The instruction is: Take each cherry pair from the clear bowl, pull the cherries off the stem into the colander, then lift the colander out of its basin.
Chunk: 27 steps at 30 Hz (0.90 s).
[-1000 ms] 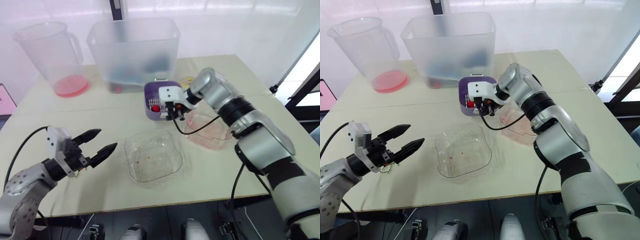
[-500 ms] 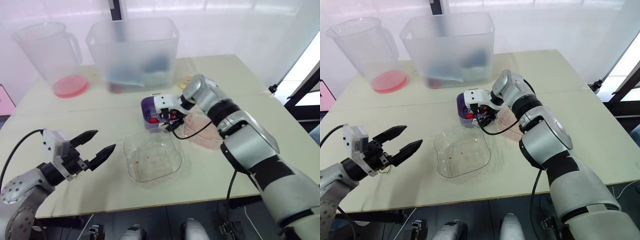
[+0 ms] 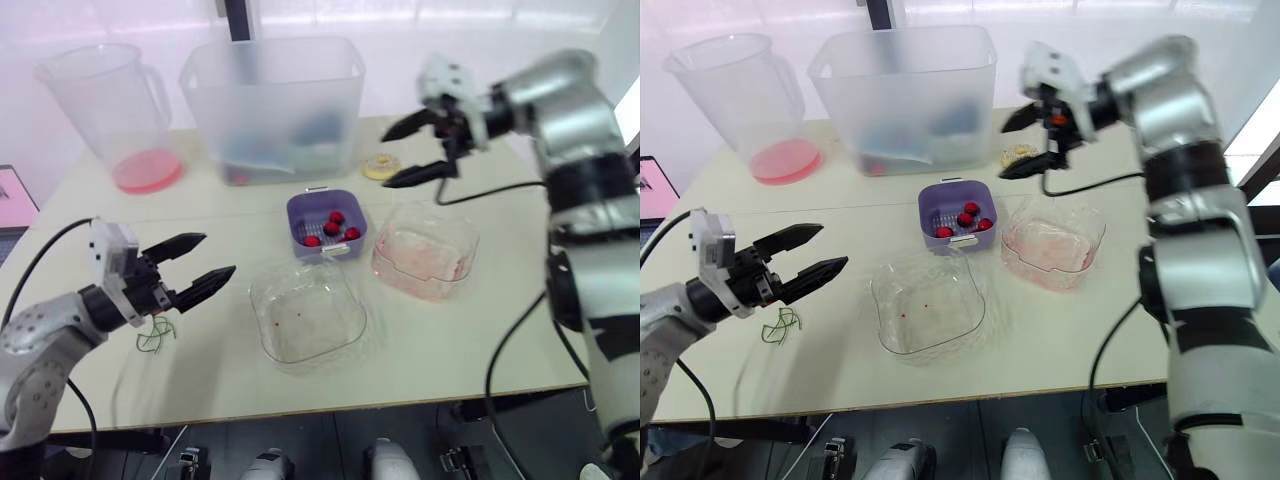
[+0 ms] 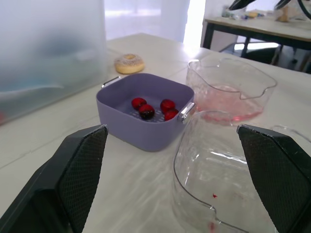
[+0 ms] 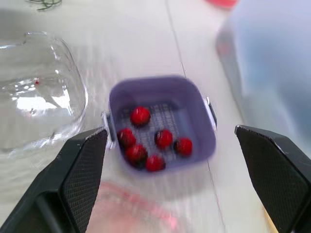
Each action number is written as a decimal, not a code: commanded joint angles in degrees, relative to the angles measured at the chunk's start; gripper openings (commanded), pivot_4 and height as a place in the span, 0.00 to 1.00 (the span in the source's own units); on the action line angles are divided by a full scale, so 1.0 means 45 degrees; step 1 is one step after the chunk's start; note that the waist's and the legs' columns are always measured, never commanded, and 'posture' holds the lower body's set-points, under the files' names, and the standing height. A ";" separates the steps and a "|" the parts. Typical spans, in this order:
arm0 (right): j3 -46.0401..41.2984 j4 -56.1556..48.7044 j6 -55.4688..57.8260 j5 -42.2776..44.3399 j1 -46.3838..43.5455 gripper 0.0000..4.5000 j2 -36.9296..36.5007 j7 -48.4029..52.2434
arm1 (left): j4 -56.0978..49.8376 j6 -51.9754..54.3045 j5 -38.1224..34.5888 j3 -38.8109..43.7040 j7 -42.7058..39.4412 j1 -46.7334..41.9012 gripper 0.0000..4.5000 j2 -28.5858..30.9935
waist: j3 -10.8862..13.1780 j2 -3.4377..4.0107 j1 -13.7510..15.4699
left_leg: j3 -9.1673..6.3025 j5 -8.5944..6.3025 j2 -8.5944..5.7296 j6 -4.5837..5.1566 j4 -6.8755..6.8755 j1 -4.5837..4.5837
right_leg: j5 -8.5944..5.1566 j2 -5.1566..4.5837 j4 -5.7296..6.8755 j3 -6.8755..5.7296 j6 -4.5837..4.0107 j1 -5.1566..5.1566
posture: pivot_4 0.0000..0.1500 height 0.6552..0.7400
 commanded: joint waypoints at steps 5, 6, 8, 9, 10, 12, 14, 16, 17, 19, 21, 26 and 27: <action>-0.4763 -0.6887 0.3803 0.2978 0.5324 0.99 -0.3180 -0.1403 | 0.2422 0.0499 0.1055 -0.0292 -0.0772 -0.1373 1.00 0.1518 | 0.0021 0.0051 -0.0037 | 0.0048 0.0000 0.0005 0.0001 -0.0013 0.0002 | 0.0000 0.0003 0.0041 0.0028 0.0000 -0.0037 | 1.00 1.00; -0.5494 -0.7647 0.4013 0.3077 0.6451 0.99 -0.3464 -0.1790 | 0.2696 0.0230 0.1251 -0.0319 -0.1112 -0.1433 1.00 0.1680 | 0.0020 0.0050 -0.0034 | 0.0043 0.0000 0.0011 0.0001 -0.0018 0.0002 | 0.0000 0.0008 0.0044 0.0024 0.0000 -0.0038 | 1.00 1.00; -0.7229 -0.8670 0.4427 0.3158 0.9172 0.99 -0.3642 -0.2356 | 0.3168 -0.0242 0.1790 -0.0428 -0.1596 -0.1422 1.00 0.2031 | 0.0010 0.0034 0.0013 | 0.0055 -0.0001 0.0012 0.0002 -0.0018 0.0002 | 0.0000 0.0014 0.0041 0.0012 0.0000 -0.0031 | 1.00 1.00; -0.8202 -0.9125 0.4494 0.3222 1.0632 0.99 -0.3498 -0.2584 | 0.3468 -0.0364 0.1952 -0.0423 -0.1892 -0.1415 1.00 0.2209 | -0.0005 0.0008 0.0091 | 0.0073 0.0000 0.0011 0.0001 -0.0017 0.0002 | 0.0000 0.0012 0.0038 0.0010 0.0000 -0.0023 | 1.00 1.00; -0.8849 -0.9493 0.4530 0.3356 1.1641 0.99 -0.3395 -0.2803 | 0.3704 -0.0445 0.2047 -0.0409 -0.2129 -0.1434 1.00 0.2315 | -0.0005 0.0007 0.0141 | 0.0078 -0.0001 0.0010 0.0003 -0.0006 0.0006 | 0.0000 0.0014 0.0033 0.0005 0.0000 -0.0011 | 1.00 1.00; -0.9863 -0.9953 0.4035 0.3369 1.3192 0.99 -0.2971 -0.3610 | 0.4240 -0.0520 0.2135 -0.0208 -0.2359 -0.1502 1.00 0.2440 | -0.0005 0.0026 0.0170 | 0.0109 -0.0002 0.0000 0.0005 0.0011 0.0018 | 0.0000 -0.0008 0.0034 0.0024 0.0000 -0.0005 | 1.00 1.00; -1.0454 -0.9596 0.3184 0.3192 1.4043 0.99 -0.2654 -0.4529 | 0.4694 -0.0749 0.2371 -0.0040 -0.2687 -0.1290 1.00 0.2566 | -0.0007 0.0042 0.0157 | 0.0128 0.0000 -0.0002 0.0005 0.0020 0.0030 | 0.0000 -0.0010 0.0046 0.0035 0.0001 -0.0006 | 1.00 1.00; -1.0840 -0.9108 0.2657 0.3235 1.4345 0.99 -0.2350 -0.5465 | 0.4968 -0.1224 0.2834 0.0015 -0.2916 -0.0789 1.00 0.2656 | -0.0009 0.0048 0.0118 | 0.0139 0.0002 0.0002 0.0001 0.0017 0.0043 | 0.0000 -0.0004 0.0051 0.0044 0.0000 -0.0006 | 1.00 1.00; -1.0858 -0.9015 0.2364 0.3377 1.4634 0.99 -0.2269 -0.5455 | 0.5047 -0.1378 0.2983 0.0049 -0.2915 -0.0602 1.00 0.2642 | -0.0010 0.0049 0.0117 | 0.0155 0.0002 0.0007 0.0002 0.0007 0.0061 | 0.0000 0.0002 0.0050 0.0059 0.0000 -0.0004 | 1.00 1.00; -1.0688 -0.9019 0.1883 0.3493 1.5345 0.99 -0.2122 -0.5410 | 0.5105 -0.1593 0.3118 0.0136 -0.2846 -0.0295 1.00 0.2457 | -0.0011 0.0042 0.0143 | 0.0166 0.0000 0.0013 0.0004 -0.0009 0.0074 | 0.0000 0.0009 0.0046 0.0072 0.0000 -0.0002 | 1.00 1.00; -1.0505 -0.9050 0.1598 0.3683 1.5797 0.99 -0.1980 -0.5498 | 0.4913 -0.1669 0.3060 0.0310 -0.2734 0.0072 1.00 0.2209 | -0.0011 0.0040 0.0147 | 0.0160 -0.0001 0.0018 0.0006 -0.0011 0.0072 | 0.0000 0.0014 0.0038 0.0070 0.0000 0.0006 | 1.00 1.00; -0.9996 -0.9293 0.1589 0.4184 1.6265 0.99 -0.1962 -0.5795 | 0.4067 -0.1693 0.2883 0.0813 -0.2311 0.1055 1.00 0.1570 | -0.0011 0.0040 0.0169 | 0.0171 -0.0003 0.0019 0.0010 -0.0001 0.0073 | 0.0000 0.0004 0.0039 0.0083 0.0000 0.0008 | 1.00 1.00; -0.9870 -0.9310 0.1669 0.4250 1.6239 0.99 -0.1971 -0.5927 | 0.3938 -0.1609 0.2839 0.0895 -0.2237 0.1169 1.00 0.1497 | -0.0011 0.0040 0.0171 | 0.0167 -0.0003 0.0020 0.0010 0.0000 0.0074 | 0.0000 0.0006 0.0039 0.0083 0.0000 0.0011 | 1.00 1.00</action>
